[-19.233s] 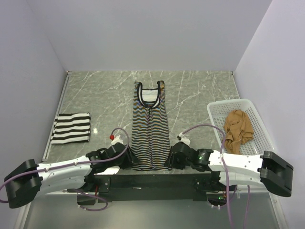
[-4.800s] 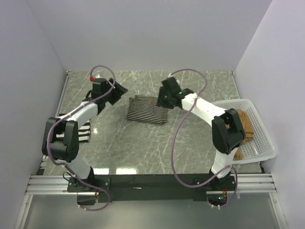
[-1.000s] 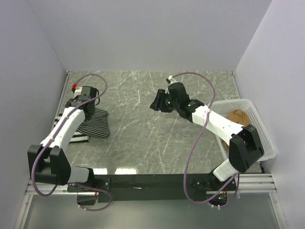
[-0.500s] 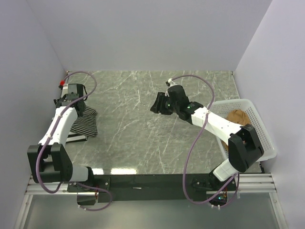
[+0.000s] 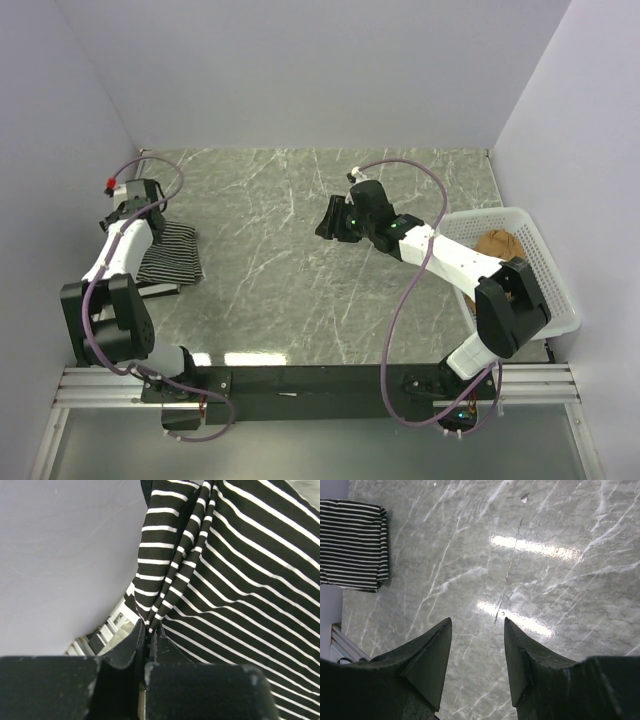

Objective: Fold and stack the tank tops

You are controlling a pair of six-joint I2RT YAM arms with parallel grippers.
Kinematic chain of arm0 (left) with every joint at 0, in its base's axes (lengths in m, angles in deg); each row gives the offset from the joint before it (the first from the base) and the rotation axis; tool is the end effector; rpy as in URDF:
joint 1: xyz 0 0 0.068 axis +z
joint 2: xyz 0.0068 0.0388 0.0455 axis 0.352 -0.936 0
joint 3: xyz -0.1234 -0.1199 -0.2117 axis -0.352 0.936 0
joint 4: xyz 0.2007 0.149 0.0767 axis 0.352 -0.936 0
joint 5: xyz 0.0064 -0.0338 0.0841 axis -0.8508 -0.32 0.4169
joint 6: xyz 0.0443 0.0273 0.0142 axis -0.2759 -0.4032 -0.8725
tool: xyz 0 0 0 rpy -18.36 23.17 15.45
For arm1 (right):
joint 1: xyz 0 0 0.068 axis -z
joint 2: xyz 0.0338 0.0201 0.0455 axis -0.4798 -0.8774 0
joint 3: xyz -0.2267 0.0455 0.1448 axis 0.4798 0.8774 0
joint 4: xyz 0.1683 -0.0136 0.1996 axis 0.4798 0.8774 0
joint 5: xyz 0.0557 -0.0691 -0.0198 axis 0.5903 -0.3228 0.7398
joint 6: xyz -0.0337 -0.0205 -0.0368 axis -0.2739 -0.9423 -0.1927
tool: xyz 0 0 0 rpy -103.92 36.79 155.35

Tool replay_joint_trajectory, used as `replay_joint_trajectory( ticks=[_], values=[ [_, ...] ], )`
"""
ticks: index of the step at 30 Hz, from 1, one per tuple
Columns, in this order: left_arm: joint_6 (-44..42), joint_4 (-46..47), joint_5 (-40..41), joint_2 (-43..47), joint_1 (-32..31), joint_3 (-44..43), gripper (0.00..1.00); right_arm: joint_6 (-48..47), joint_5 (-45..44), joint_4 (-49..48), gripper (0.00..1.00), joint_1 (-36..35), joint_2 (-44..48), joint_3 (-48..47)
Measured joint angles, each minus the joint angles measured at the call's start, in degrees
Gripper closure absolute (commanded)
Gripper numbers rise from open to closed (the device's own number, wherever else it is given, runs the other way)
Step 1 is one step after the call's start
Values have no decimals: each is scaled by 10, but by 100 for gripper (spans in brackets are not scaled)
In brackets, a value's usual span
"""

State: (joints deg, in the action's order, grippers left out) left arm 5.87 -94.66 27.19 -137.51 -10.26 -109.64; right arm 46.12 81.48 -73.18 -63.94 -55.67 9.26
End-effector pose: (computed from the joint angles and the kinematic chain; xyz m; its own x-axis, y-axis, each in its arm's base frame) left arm 0.2865 0.0773 0.2477 -0.7187 -0.2697 -0.6409 -0.6435 0.6073 0.4660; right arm 0.2844 0.2071 0.2612 -0.7560 0.1573 -0.6354 -0.2870 0.7927 0.5378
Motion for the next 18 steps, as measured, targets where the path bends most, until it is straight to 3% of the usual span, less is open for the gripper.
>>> replay_joint_trajectory(
  ticks=[10, 12, 13, 16, 18],
  values=[
    [39, 23, -73, -5, 93, 20, 98, -2, -1, -1, 47, 0, -2, 0],
    [52, 23, -79, -14, 97, 20, 92, -2, -1, -1, 47, 0, -2, 0],
    [62, 21, -83, -22, 100, 20, 79, -3, -1, -1, 47, 0, -3, 0],
    [101, 0, -87, -50, 109, 8, 70, -4, -1, -2, 47, 1, -6, 0],
    [133, -17, -88, -68, 118, -5, 56, -4, -2, -2, 47, 1, -9, 0]
  ],
)
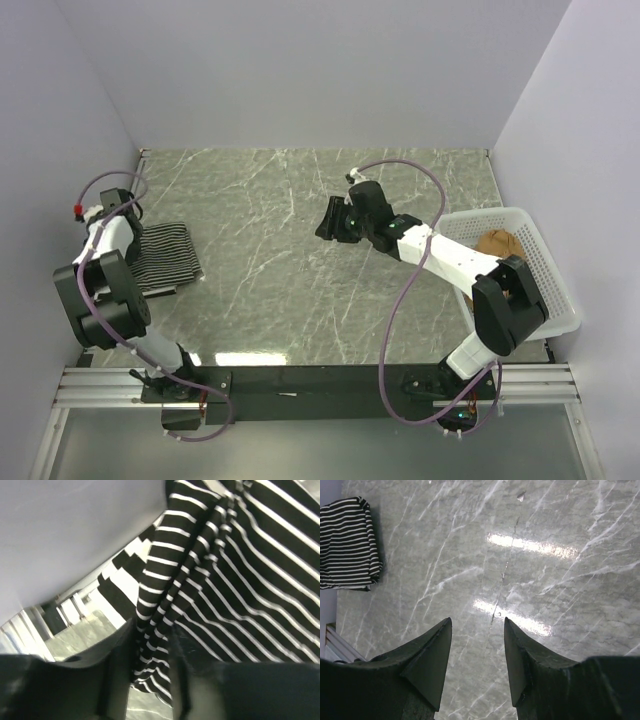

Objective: Fold and stack the tank tops

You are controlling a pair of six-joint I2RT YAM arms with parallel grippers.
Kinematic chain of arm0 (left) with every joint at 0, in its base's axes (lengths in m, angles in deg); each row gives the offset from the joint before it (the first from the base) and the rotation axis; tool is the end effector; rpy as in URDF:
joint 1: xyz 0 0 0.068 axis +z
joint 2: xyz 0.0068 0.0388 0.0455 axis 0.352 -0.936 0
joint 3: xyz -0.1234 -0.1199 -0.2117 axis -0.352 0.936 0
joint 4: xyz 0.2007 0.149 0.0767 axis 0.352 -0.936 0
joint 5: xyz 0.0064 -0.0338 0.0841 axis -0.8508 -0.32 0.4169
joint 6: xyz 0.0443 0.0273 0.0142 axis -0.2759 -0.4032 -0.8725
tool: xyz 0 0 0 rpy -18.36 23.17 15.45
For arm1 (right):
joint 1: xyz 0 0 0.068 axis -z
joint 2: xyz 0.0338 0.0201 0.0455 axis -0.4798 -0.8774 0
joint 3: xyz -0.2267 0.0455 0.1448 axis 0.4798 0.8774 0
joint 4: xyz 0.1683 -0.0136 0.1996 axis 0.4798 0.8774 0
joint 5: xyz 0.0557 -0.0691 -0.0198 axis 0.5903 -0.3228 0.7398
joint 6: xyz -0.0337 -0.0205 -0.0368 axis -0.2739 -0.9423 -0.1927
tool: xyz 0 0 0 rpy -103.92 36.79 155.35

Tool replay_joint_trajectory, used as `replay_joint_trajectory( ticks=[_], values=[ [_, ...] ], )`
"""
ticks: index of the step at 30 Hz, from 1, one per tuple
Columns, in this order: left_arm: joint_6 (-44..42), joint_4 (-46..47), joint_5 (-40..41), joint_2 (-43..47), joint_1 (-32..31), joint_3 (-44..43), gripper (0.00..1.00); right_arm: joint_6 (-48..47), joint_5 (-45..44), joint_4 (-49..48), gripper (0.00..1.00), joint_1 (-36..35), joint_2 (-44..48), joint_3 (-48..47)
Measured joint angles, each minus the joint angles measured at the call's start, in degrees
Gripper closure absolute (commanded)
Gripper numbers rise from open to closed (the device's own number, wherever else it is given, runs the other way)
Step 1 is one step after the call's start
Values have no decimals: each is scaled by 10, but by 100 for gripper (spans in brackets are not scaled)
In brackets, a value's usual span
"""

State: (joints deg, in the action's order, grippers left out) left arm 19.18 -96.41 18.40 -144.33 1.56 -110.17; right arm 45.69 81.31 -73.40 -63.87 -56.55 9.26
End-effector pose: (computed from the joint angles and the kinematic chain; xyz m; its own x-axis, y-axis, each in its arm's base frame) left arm 0.2793 0.1357 0.2122 -0.5502 -0.5871 -0.5937 -0.8284 0.4730 0.2999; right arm 0.2868 0.2081 0.2564 -0.7587 0.1491 -0.6342 -0.2853 0.7992 0.5291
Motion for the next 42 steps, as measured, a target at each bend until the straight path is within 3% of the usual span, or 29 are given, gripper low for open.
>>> replay_joint_trajectory(
  ticks=[1, 2, 3, 13, 18, 21, 24, 27, 32, 36, 42],
  values=[
    [17, -9, 0, -6, 5, -5, 50, -1, -1, 0, 47, 0, -1, 0],
    [34, -18, -1, -8, 9, -10, 15, -2, -2, 1, 47, 0, -2, 0],
    [45, -27, -2, -7, 12, -14, 1, -3, -4, 1, 47, 1, -3, 0],
    [115, -30, -89, 109, 17, -37, 1, -8, -41, 20, 47, 4, -3, 0],
    [115, 18, -177, 226, -33, 13, 1, -6, -81, 53, 47, 12, 18, 0],
    [116, 40, -230, 279, -114, 52, 1, -2, -122, 78, 46, 28, 52, 0],
    [121, 59, -259, 298, -248, 67, 1, 11, -165, 108, 43, 71, 97, 3],
    [123, 79, -280, 296, -371, 68, 1, 30, -226, 145, 35, 151, 148, 14],
    [115, 97, -301, 257, -524, 52, 0, 57, -284, 198, 34, 296, 197, 33],
    [101, 108, -320, 217, -583, 35, 1, 88, -319, 236, 27, 388, 168, 29],
    [96, 120, -365, 212, -594, 32, 1, 139, -347, 268, 25, 482, 93, 31]
  ],
)
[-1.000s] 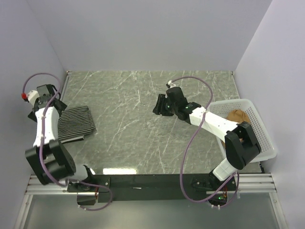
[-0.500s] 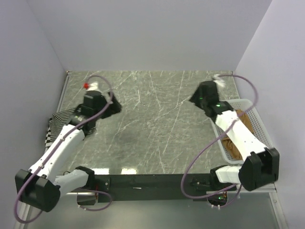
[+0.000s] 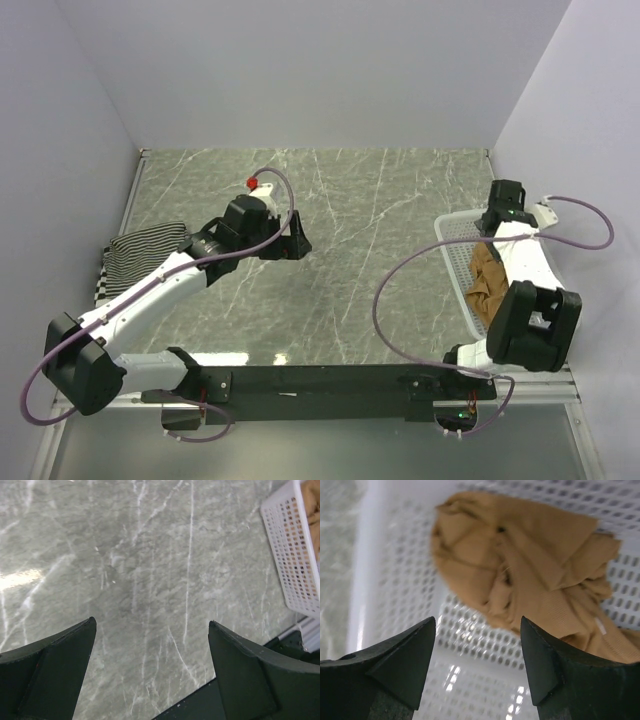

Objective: Fold and stack the tank tops

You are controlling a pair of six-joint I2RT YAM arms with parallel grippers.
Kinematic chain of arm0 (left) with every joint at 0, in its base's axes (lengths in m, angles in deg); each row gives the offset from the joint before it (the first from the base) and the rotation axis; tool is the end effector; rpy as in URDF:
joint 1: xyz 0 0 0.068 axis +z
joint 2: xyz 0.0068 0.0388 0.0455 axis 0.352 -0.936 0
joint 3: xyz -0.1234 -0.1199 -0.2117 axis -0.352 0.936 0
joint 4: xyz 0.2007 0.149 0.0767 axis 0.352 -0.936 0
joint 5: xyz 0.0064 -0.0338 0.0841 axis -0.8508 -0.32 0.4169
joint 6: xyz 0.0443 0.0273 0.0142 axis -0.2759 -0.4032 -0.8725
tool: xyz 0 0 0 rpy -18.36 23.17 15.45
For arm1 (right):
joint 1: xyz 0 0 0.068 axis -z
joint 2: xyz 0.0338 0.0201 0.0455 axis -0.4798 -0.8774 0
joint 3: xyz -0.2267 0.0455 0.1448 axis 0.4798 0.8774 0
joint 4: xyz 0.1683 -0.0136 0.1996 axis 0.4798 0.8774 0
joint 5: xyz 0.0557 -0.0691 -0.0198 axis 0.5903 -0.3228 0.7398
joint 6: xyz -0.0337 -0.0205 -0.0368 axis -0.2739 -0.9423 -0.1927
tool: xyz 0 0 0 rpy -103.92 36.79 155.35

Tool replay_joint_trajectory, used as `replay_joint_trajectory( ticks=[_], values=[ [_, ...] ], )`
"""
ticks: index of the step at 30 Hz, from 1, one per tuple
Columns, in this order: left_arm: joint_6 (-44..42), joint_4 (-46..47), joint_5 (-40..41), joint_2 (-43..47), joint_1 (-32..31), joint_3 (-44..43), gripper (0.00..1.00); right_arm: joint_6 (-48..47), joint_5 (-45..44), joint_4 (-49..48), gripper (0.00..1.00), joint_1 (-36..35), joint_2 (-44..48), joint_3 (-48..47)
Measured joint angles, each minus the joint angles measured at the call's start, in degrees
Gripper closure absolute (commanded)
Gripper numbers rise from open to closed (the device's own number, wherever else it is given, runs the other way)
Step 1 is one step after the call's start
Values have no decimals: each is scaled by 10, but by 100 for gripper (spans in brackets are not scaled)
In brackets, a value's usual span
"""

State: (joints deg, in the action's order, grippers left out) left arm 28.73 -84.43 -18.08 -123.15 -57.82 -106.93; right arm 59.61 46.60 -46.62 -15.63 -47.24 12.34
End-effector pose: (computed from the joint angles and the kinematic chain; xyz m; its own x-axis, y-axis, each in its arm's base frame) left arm 0.2148 -0.1645 0.3045 -0.7294 -0.1419 -0.6692 0.2651 0.8432 -0.4677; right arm 0.2760 -0.0805 0.2551 -0.1955 0.7295 -0.6555 0.8980 0.4018 0.1794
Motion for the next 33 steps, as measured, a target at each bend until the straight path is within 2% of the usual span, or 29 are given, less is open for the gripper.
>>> replay_joint_trajectory(
  ticks=[9, 13, 15, 16, 18, 19, 24, 29, 33],
  values=[
    [0, 1, -21, -9, -8, -4, 1, 13, 8, -37, 23, 84, -87, 29],
    [1, 2, -20, -29, -8, -20, 1, 14, 22, -60, 28, 87, -109, 47],
    [2, 3, -20, -36, -8, -24, 1, 12, 29, -69, 39, 87, -116, 49],
    [3, 3, -18, -39, -8, -25, 1, 12, 33, -73, 59, 87, -119, 49],
    [3, 3, -15, -42, -8, -26, 2, 7, 40, -78, 91, 87, -119, 49],
    [3, 3, -14, -42, -8, -26, 4, 4, 42, -80, 100, 87, -118, 49],
    [5, 3, -9, -43, -9, -29, 15, -9, 63, -75, 100, 87, -62, 57],
    [5, 5, -7, -43, -9, -46, 17, -39, 91, -61, 100, 73, 101, 50],
    [5, 8, -1, -41, -9, -63, 16, -69, 110, -38, 100, 6, 230, -21]
  ],
)
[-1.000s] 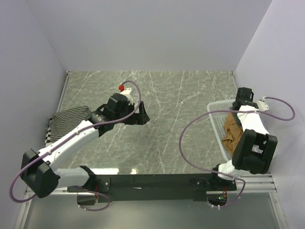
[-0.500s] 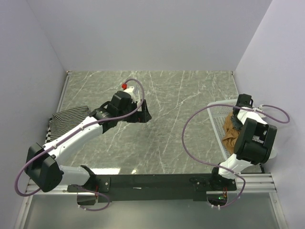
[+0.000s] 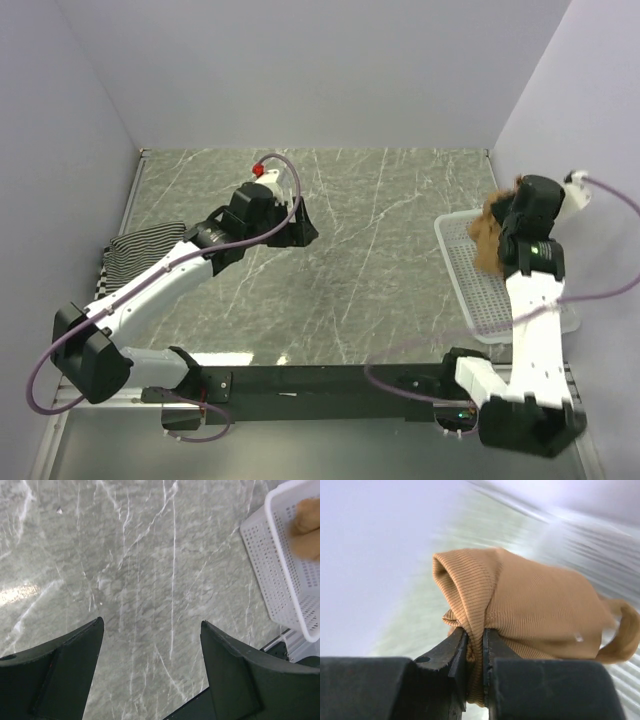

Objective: Fold and stack the tank tops

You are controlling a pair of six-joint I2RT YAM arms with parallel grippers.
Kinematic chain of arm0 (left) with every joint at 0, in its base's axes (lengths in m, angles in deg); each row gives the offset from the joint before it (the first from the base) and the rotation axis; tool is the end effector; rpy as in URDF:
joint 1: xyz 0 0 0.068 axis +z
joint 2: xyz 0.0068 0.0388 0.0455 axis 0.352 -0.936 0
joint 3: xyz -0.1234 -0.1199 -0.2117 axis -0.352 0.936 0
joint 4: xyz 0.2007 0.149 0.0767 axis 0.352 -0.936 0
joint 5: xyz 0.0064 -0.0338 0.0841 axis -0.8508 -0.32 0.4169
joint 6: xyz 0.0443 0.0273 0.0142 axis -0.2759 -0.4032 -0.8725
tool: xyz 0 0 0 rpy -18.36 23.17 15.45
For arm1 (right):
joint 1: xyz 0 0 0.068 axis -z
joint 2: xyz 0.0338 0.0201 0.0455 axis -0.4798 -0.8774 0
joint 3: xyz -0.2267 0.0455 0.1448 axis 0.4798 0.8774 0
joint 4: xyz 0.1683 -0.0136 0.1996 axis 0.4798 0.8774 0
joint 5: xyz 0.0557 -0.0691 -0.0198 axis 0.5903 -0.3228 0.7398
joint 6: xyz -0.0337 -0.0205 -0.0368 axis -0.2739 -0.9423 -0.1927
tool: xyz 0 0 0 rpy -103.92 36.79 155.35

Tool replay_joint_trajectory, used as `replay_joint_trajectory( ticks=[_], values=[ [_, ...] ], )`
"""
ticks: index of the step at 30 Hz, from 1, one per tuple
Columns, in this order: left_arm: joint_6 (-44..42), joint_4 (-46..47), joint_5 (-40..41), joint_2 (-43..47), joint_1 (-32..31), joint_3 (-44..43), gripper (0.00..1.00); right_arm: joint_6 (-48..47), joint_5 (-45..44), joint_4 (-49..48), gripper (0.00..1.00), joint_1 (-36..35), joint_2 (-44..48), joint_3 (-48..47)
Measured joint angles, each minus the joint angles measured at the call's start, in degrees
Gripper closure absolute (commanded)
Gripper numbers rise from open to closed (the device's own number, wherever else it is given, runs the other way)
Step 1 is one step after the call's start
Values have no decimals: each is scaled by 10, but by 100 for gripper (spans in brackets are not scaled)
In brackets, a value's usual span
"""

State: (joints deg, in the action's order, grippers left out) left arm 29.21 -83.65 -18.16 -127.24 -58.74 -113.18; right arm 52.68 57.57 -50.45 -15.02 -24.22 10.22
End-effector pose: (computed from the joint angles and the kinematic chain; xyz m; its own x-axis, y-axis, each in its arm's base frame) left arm 0.2284 -0.1807 0.3245 -0.7070 -0.1583 -0.6892 0.2926 0.8218 -0.4889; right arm 0.2069 -0.0604 0.3656 -0.0161 0.6583 -0.7526 0.6328 0.5895 0.5021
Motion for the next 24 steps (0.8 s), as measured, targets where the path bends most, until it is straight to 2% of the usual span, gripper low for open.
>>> replay_joint_trajectory(
  ticks=[3, 6, 10, 11, 12, 13, 14, 20, 24],
  values=[
    [2, 2, 8, 12, 0, -2, 16, -23, 9, 2, 100, -104, 51, -95],
    [7, 1, 28, 31, 0, -6, 16, -36, 26, -11, 100, -222, 63, -176],
    [17, 1, 63, 66, 0, -17, 14, -44, 41, -22, 100, -352, 66, -220],
    [20, 1, 73, 77, 0, -19, 14, -44, 47, -23, 93, -370, 63, -219],
    [23, 0, 83, 89, 0, -19, 11, -44, 57, -24, 70, -385, 58, -215],
    [25, 0, 94, 102, 0, -19, 9, -44, 66, -26, 61, -392, 52, -209],
    [28, -1, 103, 113, 0, -19, 8, -46, 79, -30, 56, -396, 44, -199],
    [49, 13, 128, 161, 8, 10, 8, -68, 142, -42, 44, -402, -70, -144],
    [82, 53, 115, 161, 8, 117, 16, -82, 142, -29, 44, -402, -144, -73]
  ],
)
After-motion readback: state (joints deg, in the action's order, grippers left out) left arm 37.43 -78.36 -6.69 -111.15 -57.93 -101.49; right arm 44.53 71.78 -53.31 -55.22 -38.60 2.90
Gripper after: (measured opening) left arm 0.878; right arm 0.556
